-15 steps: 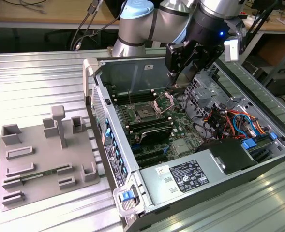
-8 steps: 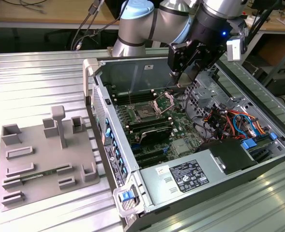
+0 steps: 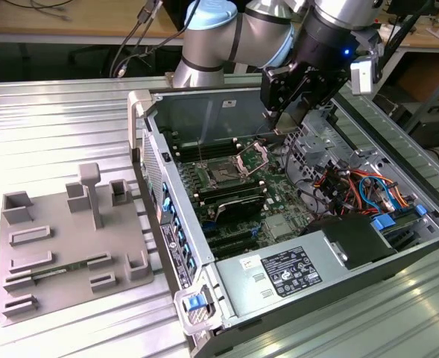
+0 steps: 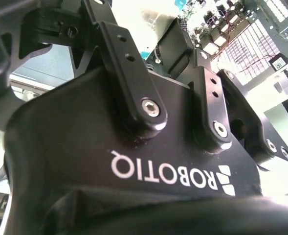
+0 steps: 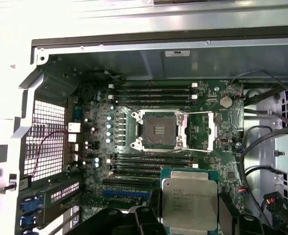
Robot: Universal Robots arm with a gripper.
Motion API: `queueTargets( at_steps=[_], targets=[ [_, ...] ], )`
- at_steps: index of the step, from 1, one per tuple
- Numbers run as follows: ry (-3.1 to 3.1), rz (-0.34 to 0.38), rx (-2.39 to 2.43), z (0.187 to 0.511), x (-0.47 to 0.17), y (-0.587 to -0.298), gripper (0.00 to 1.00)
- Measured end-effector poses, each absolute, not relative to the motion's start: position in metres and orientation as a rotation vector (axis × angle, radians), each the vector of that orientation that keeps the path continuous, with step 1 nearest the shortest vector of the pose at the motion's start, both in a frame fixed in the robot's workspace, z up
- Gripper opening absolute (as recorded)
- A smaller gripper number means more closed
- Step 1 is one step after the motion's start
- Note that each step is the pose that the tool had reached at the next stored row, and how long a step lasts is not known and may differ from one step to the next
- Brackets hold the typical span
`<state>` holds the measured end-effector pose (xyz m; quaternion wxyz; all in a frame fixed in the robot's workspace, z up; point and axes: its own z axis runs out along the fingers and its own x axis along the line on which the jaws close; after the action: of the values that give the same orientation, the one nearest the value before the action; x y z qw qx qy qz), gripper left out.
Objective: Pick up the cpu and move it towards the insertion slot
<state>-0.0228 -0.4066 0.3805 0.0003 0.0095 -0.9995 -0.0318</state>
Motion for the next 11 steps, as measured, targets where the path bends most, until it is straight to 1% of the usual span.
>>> queueTargets(
  at_steps=[11],
  targets=[
    [-3.139,-0.1,0.03,0.3782,-0.0225,-0.3966,0.55]
  ],
)
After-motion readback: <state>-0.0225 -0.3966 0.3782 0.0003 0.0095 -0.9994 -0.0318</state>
